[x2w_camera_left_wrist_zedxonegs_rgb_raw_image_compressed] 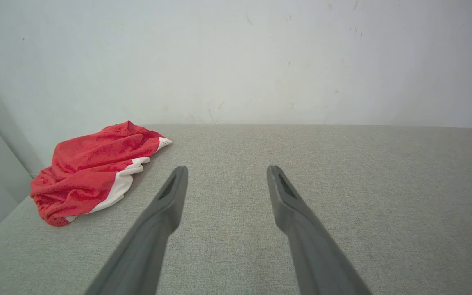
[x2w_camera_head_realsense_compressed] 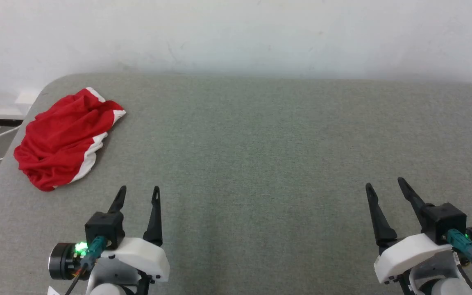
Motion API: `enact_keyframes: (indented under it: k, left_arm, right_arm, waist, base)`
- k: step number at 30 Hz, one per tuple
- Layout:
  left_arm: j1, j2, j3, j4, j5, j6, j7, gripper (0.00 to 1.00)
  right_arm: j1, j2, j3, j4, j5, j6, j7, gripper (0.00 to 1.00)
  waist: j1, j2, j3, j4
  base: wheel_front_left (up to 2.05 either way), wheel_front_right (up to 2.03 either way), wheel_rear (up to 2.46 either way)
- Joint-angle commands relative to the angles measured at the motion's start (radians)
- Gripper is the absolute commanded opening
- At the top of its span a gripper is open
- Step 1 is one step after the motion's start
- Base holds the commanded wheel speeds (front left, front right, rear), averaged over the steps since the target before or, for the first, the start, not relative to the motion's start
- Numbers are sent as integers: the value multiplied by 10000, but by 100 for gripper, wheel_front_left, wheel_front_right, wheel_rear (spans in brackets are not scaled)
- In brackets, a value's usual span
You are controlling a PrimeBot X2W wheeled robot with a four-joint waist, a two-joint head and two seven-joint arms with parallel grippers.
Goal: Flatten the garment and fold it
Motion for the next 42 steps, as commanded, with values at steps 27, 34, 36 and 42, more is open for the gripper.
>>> enact_keyframes:
  k: [27,34,36,42]
  left_arm:
    - [-372,58,-271,449,-615,496,-651,100]
    - [-412,77,-316,581,-740,591,-798,100]
    - [-425,81,-328,614,-775,621,-840,100]
    - [-451,89,-354,703,-897,713,-965,100]
  right_arm:
    - [-316,18,-52,378,246,-8,-626,100]
    - [-374,20,-43,481,323,-9,-757,100]
    - [-389,21,-37,511,349,-9,-799,100]
    - [-437,23,-27,591,408,-10,-921,100]
  waist:
    - [0,0,84,1712]
    - [0,0,79,2113]
    - [0,0,80,2215]
    - [0,0,104,2493]
  base:
    - [0,0,0]
    - [0,0,0]
    - [0,0,0]
    - [0,0,0]
